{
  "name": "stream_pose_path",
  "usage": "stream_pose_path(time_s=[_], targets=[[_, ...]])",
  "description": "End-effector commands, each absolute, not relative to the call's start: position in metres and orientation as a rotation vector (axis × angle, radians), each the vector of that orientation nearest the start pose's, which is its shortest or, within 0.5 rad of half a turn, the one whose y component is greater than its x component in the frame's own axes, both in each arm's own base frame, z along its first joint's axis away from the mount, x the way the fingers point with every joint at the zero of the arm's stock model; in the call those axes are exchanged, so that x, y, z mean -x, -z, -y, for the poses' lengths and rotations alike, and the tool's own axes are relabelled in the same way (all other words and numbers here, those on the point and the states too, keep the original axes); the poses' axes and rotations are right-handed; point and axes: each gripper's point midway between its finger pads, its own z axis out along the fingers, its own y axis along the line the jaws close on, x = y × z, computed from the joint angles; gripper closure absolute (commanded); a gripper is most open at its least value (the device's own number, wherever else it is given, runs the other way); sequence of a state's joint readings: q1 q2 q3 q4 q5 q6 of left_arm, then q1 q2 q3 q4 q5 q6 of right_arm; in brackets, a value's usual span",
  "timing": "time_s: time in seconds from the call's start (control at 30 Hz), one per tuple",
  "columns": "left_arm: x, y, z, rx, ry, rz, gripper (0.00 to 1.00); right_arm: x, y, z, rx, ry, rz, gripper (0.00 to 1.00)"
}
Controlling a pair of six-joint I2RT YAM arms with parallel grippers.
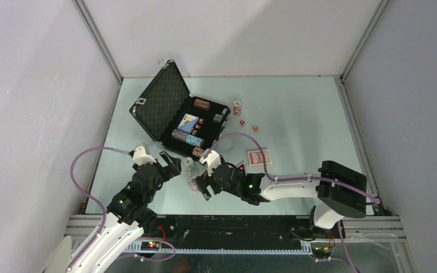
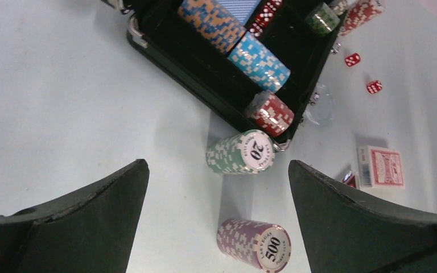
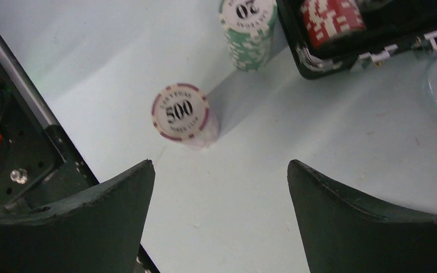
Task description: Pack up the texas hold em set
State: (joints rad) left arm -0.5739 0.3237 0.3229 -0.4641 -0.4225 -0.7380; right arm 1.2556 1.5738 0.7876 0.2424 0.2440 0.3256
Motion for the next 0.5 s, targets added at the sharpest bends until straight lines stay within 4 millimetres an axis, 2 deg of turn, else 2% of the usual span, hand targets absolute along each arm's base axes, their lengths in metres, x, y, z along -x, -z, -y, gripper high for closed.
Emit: stream_pose_path(time_s=[0.0,0.23,0.47], targets=[[-0.209,-0.119,0.061,0.533,0.333,-1.936,0.00,-0.175,-0.116,-0.433,0.743,-0.713,-1.935,0.11],[-0.207,-0.119,0.050,0.591,0.294,-1.913,0.00,-0.179,-0.107,-0.455,0.783,-0.702,-1.951,0.11],[-0.207,-0.122,0.053,0.571,0.324,-1.903,0.00,-0.170,-0.086,-0.463,0.821,-0.697,-2.010,0.17]])
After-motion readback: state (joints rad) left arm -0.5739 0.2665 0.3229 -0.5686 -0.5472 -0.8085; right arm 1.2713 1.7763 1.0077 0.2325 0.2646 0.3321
